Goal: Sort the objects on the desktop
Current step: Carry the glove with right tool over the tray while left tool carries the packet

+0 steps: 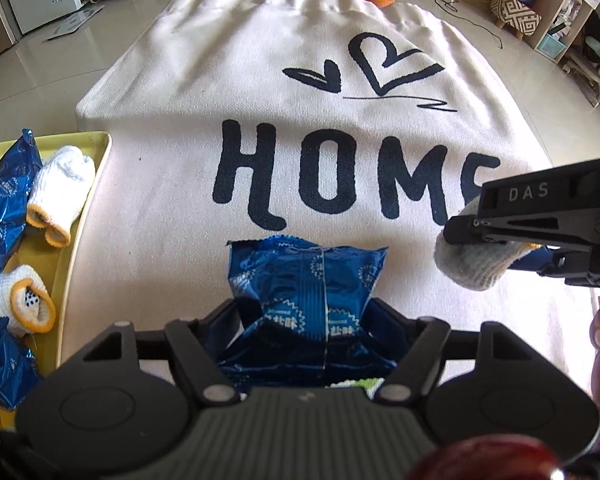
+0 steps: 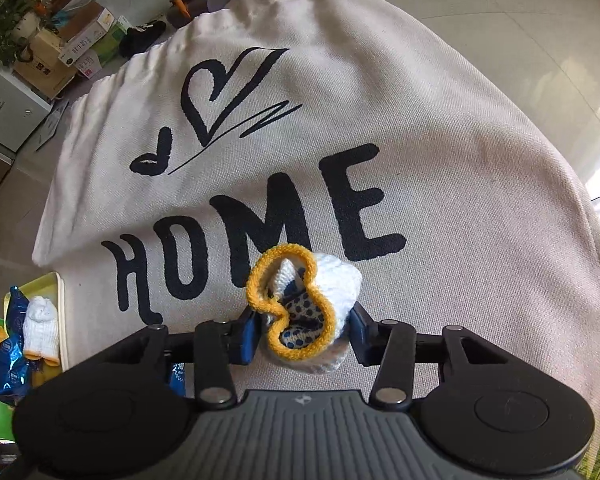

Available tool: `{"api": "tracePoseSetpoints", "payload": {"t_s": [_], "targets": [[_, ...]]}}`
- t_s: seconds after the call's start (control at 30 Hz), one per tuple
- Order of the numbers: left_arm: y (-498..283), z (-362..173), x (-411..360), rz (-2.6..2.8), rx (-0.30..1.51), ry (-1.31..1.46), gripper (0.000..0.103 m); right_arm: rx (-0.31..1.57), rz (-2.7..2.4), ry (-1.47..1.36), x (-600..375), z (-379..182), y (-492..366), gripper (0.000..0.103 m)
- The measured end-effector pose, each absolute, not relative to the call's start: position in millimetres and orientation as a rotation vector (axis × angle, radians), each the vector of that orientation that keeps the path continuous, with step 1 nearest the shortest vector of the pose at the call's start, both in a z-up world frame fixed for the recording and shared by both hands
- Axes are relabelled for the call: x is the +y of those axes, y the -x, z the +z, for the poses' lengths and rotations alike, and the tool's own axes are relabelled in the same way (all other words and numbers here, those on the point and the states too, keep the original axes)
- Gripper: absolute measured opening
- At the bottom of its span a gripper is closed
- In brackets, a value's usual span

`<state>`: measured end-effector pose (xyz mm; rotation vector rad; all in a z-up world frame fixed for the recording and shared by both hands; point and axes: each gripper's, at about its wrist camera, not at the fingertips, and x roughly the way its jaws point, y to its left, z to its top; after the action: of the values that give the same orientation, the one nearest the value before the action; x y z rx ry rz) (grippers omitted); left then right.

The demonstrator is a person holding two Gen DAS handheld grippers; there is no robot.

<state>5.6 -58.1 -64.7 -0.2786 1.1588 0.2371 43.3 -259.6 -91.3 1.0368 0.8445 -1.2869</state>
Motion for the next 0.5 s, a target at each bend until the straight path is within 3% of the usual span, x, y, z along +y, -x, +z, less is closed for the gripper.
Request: {"api": "tracePoseSetpoints", "payload": {"t_s": [0.5], "targets": [[11, -24, -30, 0.263, 1.013, 0.342, 0.071, 0.667, -1.266, -0.97, -206, -32, -36, 0.045]]}}
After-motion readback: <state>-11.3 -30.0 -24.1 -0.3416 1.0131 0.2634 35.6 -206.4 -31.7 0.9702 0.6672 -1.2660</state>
